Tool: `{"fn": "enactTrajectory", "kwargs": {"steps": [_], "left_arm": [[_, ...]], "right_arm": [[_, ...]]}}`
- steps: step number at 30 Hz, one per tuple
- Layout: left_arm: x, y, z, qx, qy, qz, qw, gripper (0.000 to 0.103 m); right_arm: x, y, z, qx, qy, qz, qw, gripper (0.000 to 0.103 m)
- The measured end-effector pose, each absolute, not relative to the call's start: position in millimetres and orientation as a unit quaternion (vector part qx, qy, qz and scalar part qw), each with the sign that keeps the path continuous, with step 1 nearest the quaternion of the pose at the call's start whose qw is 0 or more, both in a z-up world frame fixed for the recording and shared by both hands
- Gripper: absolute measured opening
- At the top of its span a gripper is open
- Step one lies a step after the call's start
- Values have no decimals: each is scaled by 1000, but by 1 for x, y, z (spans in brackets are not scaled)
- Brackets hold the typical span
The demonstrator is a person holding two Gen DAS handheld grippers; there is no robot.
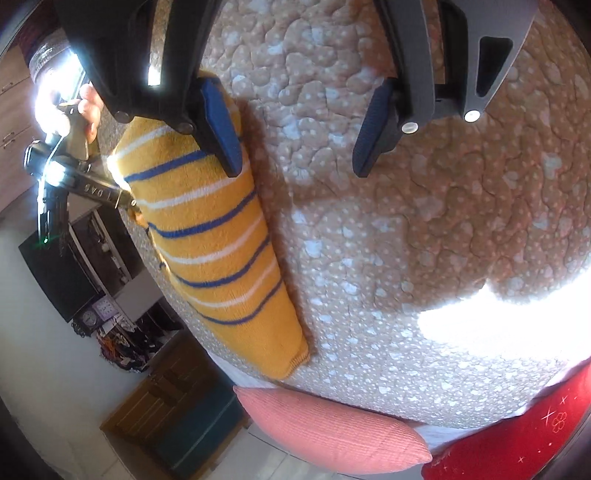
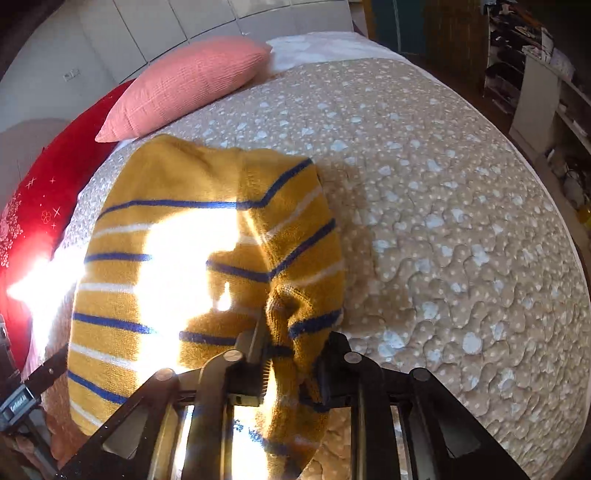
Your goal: Fold small clothes
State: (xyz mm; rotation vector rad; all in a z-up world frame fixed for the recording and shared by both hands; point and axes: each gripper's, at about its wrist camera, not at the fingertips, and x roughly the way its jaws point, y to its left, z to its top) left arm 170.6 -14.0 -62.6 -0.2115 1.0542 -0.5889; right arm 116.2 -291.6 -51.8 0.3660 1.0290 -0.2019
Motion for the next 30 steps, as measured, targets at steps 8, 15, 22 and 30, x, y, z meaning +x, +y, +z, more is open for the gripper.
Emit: {"fn": "enactTrajectory", "kwargs": {"steps": [8, 15, 22, 30], "left_arm": [[165, -30, -69, -36, 509, -255, 821, 62], [185, 26, -55, -116, 505, -213, 828, 62], [195, 51, -58, -147, 510, -187, 827, 62], [193, 43, -54, -113, 492, -171, 846, 66]], "right_arm": [[103, -277, 19, 113, 421, -122, 891, 44], [147, -203, 16, 140, 455, 36, 879, 26], [173, -196, -48, 194, 503, 45, 841, 26], [212, -217, -1, 209, 442, -4, 872, 57]]}}
